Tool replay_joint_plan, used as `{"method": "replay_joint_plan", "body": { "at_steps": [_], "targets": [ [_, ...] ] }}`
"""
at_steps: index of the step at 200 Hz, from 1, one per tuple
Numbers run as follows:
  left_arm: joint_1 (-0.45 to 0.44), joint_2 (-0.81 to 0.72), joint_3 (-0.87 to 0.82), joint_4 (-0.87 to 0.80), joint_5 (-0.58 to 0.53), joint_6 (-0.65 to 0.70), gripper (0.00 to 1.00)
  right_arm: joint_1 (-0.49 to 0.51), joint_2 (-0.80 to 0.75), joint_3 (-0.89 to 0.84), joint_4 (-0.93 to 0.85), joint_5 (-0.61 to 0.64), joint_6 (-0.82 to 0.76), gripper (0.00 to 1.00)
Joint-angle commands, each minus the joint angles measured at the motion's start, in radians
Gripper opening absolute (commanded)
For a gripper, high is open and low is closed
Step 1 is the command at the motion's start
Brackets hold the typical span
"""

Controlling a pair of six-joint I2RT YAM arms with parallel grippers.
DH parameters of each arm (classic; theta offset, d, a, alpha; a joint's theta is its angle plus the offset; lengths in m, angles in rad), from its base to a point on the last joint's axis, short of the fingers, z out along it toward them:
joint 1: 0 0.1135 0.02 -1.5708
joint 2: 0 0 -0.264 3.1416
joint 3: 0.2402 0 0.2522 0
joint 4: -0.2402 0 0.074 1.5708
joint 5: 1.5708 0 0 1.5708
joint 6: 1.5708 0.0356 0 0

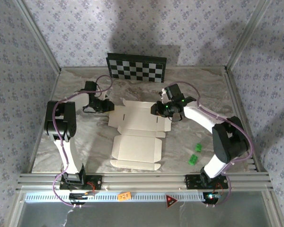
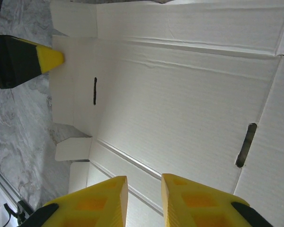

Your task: Fold the paper box

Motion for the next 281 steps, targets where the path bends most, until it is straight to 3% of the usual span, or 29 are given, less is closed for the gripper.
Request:
{"method": "replay_joint_plan", "body": {
  "at_steps": [1, 71, 145, 166, 203, 231, 256, 281],
  "targets": [
    [-0.001, -0.002, -0.006, 0.017, 0.034, 0.031, 0.18, -0.005, -0.039, -0.003, -0.039, 0.015, -0.016, 0.27],
    [-0.004, -0.188, -0.079, 0.125, 0.085, 0.042, 0.07, -0.029, -0.179, 0.028, -0.141, 0.091, -0.112, 0.27],
    [-0.072, -0.485, -0.115, 0.195, 0.289, 0.104, 0.03, -0.109, -0.433, 0.145, -0.250, 0.090, -0.487, 0.33],
    [-0.086, -0.559, -0.101, 0.188, 0.365, 0.120, 0.02, -0.110, -0.478, 0.188, -0.293, 0.037, -0.590, 0.41],
    [-0.108, -0.678, -0.069, 0.165, 0.472, 0.147, 0.02, -0.112, -0.445, 0.343, -0.479, -0.045, -0.790, 0.47],
    [-0.127, -0.729, -0.026, 0.081, 0.555, 0.203, 0.01, -0.111, -0.395, 0.466, -0.551, -0.110, -0.842, 0.50],
    [-0.146, -0.756, 0.016, -0.034, 0.590, 0.292, 0.00, -0.104, -0.329, 0.587, -0.672, -0.142, -0.909, 0.58],
    [-0.148, -0.784, 0.034, -0.093, 0.604, 0.340, 0.00, -0.098, -0.267, 0.677, -0.807, -0.162, -0.976, 0.59]
  ]
}}
